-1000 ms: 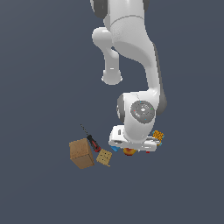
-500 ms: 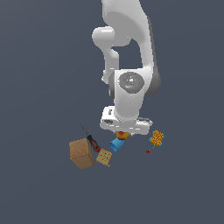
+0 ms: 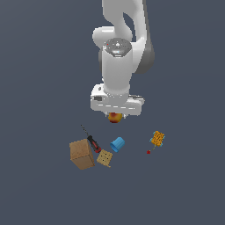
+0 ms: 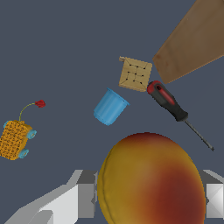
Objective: Pick up a designated object from a clutter of objects.
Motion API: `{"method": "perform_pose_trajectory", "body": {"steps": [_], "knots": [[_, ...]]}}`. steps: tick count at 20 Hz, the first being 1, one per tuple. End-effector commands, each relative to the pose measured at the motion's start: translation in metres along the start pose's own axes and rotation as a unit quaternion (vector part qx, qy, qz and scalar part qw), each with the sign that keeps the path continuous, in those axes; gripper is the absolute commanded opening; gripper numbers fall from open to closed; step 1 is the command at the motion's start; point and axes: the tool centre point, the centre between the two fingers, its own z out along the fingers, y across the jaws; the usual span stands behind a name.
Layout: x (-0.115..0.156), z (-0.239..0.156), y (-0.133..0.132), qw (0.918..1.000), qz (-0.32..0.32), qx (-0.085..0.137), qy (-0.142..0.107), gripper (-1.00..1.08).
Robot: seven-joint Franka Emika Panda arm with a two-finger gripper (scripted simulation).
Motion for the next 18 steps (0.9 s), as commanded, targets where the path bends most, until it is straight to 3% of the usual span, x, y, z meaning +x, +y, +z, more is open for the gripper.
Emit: {"method": "perform_pose_trajectory", "body": {"steps": [1, 18], "knots": [[-0.012, -0.017, 0.011, 1.0000, 0.000, 0.000, 0.001, -1.00], [-0.086, -0.131, 0.087, 1.0000, 0.000, 0.001, 0.001, -1.00]]}}
